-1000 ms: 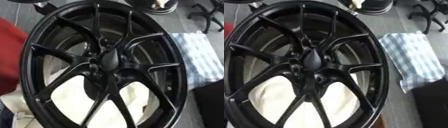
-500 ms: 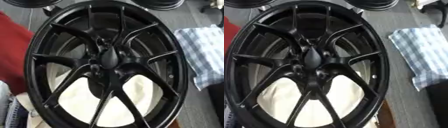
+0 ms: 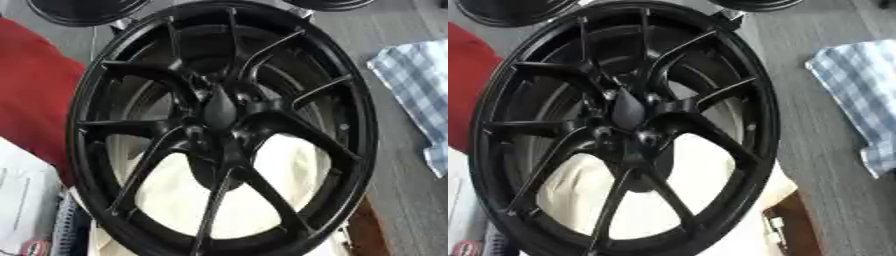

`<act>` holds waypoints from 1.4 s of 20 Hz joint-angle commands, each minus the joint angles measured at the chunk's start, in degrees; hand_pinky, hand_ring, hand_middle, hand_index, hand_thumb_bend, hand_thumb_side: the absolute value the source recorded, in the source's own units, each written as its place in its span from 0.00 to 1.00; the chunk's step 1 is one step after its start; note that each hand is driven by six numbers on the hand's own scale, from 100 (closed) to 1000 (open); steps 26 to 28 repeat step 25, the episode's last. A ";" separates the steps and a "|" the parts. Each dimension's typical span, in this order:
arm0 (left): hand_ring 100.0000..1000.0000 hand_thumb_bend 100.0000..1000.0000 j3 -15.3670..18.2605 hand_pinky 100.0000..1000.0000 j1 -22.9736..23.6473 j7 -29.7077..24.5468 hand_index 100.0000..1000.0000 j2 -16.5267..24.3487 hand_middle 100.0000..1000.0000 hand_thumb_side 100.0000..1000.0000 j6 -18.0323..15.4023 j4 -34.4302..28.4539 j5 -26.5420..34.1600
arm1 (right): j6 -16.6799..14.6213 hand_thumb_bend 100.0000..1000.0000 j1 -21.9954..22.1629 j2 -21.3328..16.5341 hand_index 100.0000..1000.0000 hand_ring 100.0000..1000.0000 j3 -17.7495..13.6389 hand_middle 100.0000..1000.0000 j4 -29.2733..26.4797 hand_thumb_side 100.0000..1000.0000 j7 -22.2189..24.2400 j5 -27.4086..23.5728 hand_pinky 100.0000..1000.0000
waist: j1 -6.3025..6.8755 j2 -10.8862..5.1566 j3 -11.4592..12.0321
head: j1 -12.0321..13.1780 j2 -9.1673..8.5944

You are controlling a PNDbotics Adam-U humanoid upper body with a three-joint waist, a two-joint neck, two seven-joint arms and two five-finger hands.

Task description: Pull the pin out of the wheel hub.

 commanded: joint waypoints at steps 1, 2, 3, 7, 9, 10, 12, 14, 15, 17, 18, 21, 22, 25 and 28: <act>0.78 0.00 0.41 0.76 -0.26 0.09 0.74 0.66 0.56 0.60 0.06 -0.95 0.13 | 0.31 0.00 2.19 2.93 0.93 1.00 -2.36 1.00 -3.68 0.53 -1.03 3.04 0.96 | -0.03 -1.66 0.21 | -0.49 0.39; 0.78 0.00 0.35 0.76 -0.27 -0.01 0.74 0.62 0.56 0.60 0.09 -0.95 0.14 | 0.50 0.00 2.59 3.76 0.93 1.00 -2.26 1.00 -4.58 0.53 -1.85 3.94 0.96 | -0.08 -1.79 0.25 | -0.60 0.45; 0.78 0.00 0.30 0.76 -0.28 -0.10 0.74 0.59 0.56 0.60 0.12 -0.95 0.15 | 0.62 0.00 2.71 4.20 0.92 1.00 -1.98 1.00 -5.02 0.51 -2.72 4.85 0.96 | -0.11 -1.90 0.27 | -0.71 0.55; 0.78 0.00 0.03 0.76 -0.42 -0.44 0.74 0.56 0.56 0.60 0.18 -0.95 0.23 | 0.05 0.00 1.52 4.55 0.86 1.00 0.00 0.94 -5.43 0.41 -6.16 7.58 0.94 | -0.29 -2.29 0.25 | -1.03 0.91; 0.78 0.00 -0.17 0.76 -0.60 -0.65 0.74 0.55 0.56 0.60 0.21 -0.95 0.30 | -1.37 0.00 0.23 4.22 0.78 0.96 1.49 0.84 -5.45 0.31 -7.89 6.60 0.92 | -0.36 -2.49 0.28 | -1.07 1.12; 0.78 0.00 -0.28 0.76 -0.69 -0.78 0.74 0.58 0.56 0.60 0.20 -0.95 0.32 | -2.18 0.00 -0.65 3.83 0.77 0.95 2.50 0.83 -5.45 0.30 -8.68 5.86 0.92 | -0.42 -2.57 0.38 | -1.17 1.25; 0.78 0.00 -0.46 0.76 -0.78 -0.99 0.74 0.57 0.56 0.60 0.18 -0.95 0.36 | -3.87 0.00 -2.39 3.08 0.75 0.93 4.62 0.81 -5.45 0.26 -9.11 4.22 0.92 | -0.58 -2.71 0.60 | -1.39 1.41; 0.78 0.00 -0.64 0.76 -0.89 -1.20 0.74 0.51 0.56 0.60 0.16 -0.95 0.43 | -5.61 0.00 -4.87 2.54 0.73 0.91 6.98 0.79 -5.45 0.25 -8.12 2.50 0.92 | -0.78 -2.81 0.79 | -1.46 1.37; 0.78 0.00 -0.70 0.76 -0.99 -1.29 0.74 0.47 0.56 0.60 0.13 -0.95 0.46 | -6.51 0.00 -6.27 2.28 0.72 0.91 8.12 0.78 -5.45 0.24 -7.35 1.60 0.93 | -0.88 -2.80 0.86 | -1.37 1.29; 0.78 0.00 -0.74 0.76 -1.23 -1.39 0.74 0.39 0.56 0.60 0.06 -0.95 0.50 | -8.34 0.00 -8.65 1.81 0.72 0.90 10.45 0.77 -5.45 0.25 -5.61 0.11 0.92 | -1.01 -2.73 0.92 | -1.07 1.14; 0.78 0.00 -0.81 0.76 -1.39 -1.47 0.74 0.41 0.56 0.60 0.02 -0.95 0.50 | -9.27 0.00 -9.42 1.54 0.72 0.90 11.64 0.77 -5.45 0.25 -4.70 -0.26 0.92 | -1.13 -2.73 1.04 | -1.09 1.19; 0.78 0.00 -0.86 0.76 -1.65 -1.62 0.73 0.40 0.56 0.61 -0.05 -0.95 0.53 | -11.84 0.00 -11.25 1.57 0.71 0.89 15.13 0.76 -5.45 0.25 -2.07 0.20 0.90 | -1.49 -2.72 1.11 | -1.12 1.14; 0.78 0.00 -0.91 0.76 -1.81 -1.65 0.73 0.31 0.56 0.61 -0.01 -0.95 0.60 | -11.98 0.00 -11.88 1.87 0.71 0.89 16.18 0.77 -5.45 0.26 -1.23 0.74 0.90 | -1.65 -2.70 1.19 | -1.19 1.02; 0.78 0.00 -1.11 0.76 -2.23 -1.84 0.73 0.21 0.56 0.61 0.01 -0.95 0.80 | -10.63 0.00 -14.28 3.13 0.71 0.89 19.05 0.77 -5.45 0.29 1.34 1.08 0.91 | -1.98 -2.68 1.36 | -1.22 0.91; 0.78 0.00 -1.11 0.76 -2.23 -1.84 0.73 0.21 0.56 0.61 0.01 -0.95 0.80 | -10.63 0.00 -14.28 3.13 0.71 0.89 19.05 0.77 -5.45 0.29 1.34 1.08 0.91 | -1.98 -2.68 1.36 | -1.22 0.91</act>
